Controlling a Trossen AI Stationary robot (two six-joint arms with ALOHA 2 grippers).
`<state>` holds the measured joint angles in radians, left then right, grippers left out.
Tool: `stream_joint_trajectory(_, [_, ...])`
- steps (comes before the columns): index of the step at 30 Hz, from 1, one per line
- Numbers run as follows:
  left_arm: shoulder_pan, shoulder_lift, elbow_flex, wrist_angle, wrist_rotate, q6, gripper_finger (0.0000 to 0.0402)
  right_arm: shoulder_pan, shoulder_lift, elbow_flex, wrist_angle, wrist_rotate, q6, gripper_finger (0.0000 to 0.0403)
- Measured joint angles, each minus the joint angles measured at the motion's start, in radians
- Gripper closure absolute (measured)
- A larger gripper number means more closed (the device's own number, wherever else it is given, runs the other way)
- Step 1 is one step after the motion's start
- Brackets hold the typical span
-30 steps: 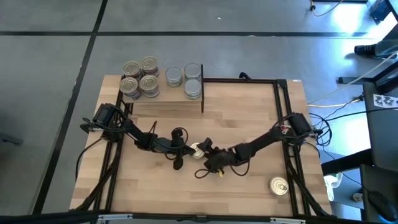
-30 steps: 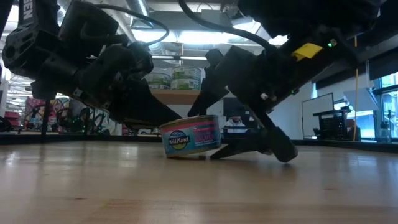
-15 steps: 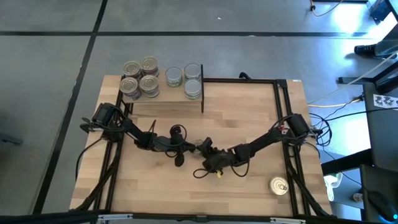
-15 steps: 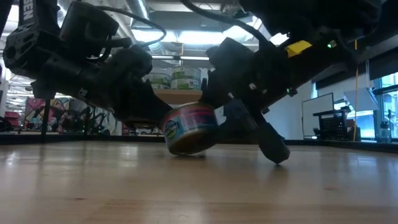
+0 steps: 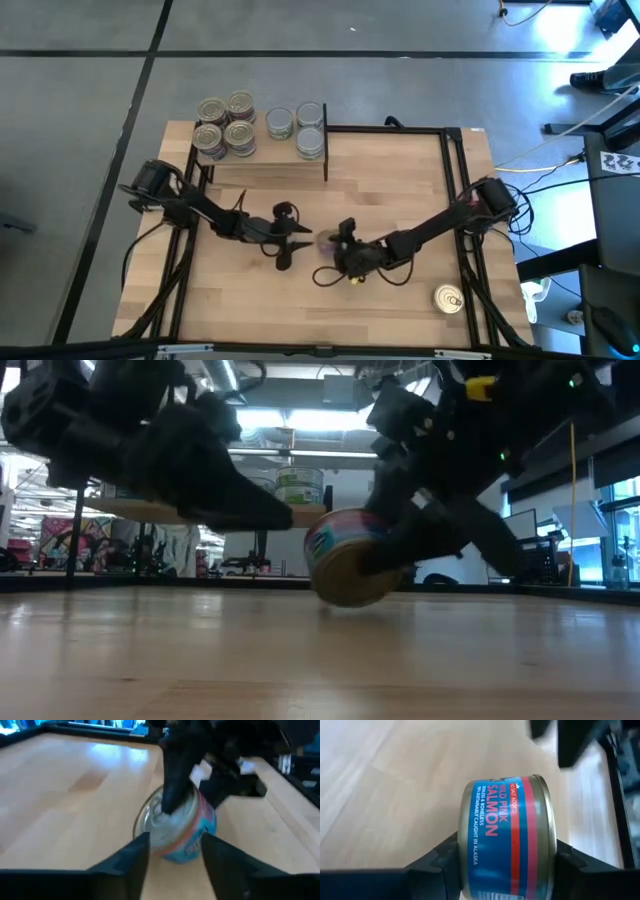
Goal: Stack canned seafood by type on shelf
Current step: Put the blue tuna can on the shelf
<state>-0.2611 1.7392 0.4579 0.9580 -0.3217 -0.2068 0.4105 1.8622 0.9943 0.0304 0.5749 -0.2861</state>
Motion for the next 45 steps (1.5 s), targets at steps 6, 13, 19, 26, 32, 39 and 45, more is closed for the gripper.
stream_joint_trajectory(6, [-0.008,-0.103,0.015,-0.108,-0.002,0.100,0.0136,0.001,-0.036,0.000,-0.073,0.001,0.135,0.0211])
stream_joint_trajectory(13, [-0.028,-0.099,0.078,-0.223,-0.008,0.231,0.0099,-0.032,-0.038,0.002,0.003,0.002,0.176,0.0211])
stream_joint_trajectory(19, [-0.027,-0.098,0.096,-0.264,-0.034,0.291,0.0098,-0.053,-0.039,0.002,0.088,-0.056,0.182,0.0211])
stream_joint_trajectory(26, [-0.012,-0.099,0.095,-0.273,-0.020,0.292,0.0098,-0.054,-0.040,0.003,0.194,-0.100,0.192,0.0211])
stream_joint_trajectory(32, [-0.022,-0.099,0.095,-0.268,-0.015,0.320,0.0105,-0.073,-0.041,0.004,0.219,-0.120,0.230,0.0211])
stream_joint_trajectory(39, [-0.023,-0.100,0.095,-0.270,-0.011,0.348,0.0208,-0.072,-0.041,0.004,0.234,-0.143,0.245,0.0211])
stream_joint_trajectory(45, [-0.029,-0.100,0.095,-0.269,-0.011,0.367,0.0214,-0.071,-0.041,0.005,0.233,-0.166,0.253,0.0203])
